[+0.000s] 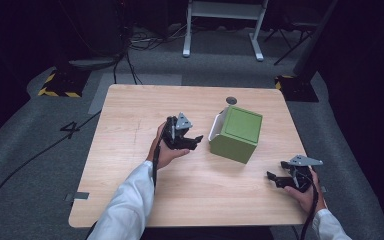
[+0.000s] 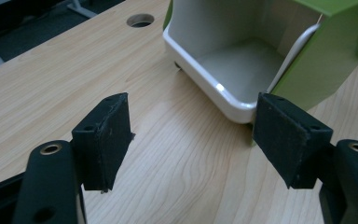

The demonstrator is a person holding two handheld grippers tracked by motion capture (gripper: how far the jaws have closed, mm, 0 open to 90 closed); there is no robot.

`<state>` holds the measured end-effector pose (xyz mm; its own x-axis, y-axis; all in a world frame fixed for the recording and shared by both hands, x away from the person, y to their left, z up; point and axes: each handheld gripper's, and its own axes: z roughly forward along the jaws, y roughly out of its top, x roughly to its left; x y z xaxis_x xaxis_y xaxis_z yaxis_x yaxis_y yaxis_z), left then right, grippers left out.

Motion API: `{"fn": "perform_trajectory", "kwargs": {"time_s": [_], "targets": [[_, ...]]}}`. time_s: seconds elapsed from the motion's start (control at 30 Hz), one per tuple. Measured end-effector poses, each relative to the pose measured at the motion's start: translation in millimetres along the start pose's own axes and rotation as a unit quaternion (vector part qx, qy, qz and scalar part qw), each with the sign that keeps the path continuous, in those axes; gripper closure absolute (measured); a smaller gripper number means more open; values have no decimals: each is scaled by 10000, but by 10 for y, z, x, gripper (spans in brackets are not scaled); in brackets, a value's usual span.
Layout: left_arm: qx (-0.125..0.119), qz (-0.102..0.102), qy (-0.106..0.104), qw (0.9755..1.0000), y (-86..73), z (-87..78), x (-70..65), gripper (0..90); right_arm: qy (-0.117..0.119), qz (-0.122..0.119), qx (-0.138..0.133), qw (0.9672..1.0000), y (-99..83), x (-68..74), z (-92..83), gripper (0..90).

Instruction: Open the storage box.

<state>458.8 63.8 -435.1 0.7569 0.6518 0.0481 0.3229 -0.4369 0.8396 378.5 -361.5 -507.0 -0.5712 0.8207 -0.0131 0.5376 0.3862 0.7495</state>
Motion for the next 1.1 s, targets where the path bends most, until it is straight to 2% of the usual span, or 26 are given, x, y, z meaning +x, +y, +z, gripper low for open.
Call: {"fn": "perform_trajectory", "kwargs": {"time_s": [0.17,0.27,0.33,0.43,0.63,0.8,0.9,0.93,1.0,1.1], "targets": [[-63,-29,-69,10000,114,100,-26,282,9,-1,0,10000,-1,0,-1,205],[27,-21,-123,9999,179,214,-73,280,7,-1,2,10000,-1,0,-1,205],[36,-12,-120,9999,192,244,-82,280,7,-4,3,10000,-1,0,-1,205],[32,-5,18,10000,220,364,-130,263,7,-1,2,10000,-1,1,-1,205],[40,-80,-55,9999,220,454,-110,231,24,-14,3,10000,-3,1,-4,205],[-47,-357,-124,9993,178,501,-47,232,41,-26,5,10000,-7,2,-8,205],[-86,-581,-64,9983,142,517,6,261,46,-29,3,10000,-9,2,-10,205],[-79,-723,-62,9973,136,540,42,258,46,-29,3,10000,-9,2,-10,205],[-62,-740,-33,9972,144,566,37,258,47,-29,3,10000,-9,2,-10,205],[95,-555,-6,9984,183,627,15,258,46,-30,3,10000,-9,2,-10,205]]}}
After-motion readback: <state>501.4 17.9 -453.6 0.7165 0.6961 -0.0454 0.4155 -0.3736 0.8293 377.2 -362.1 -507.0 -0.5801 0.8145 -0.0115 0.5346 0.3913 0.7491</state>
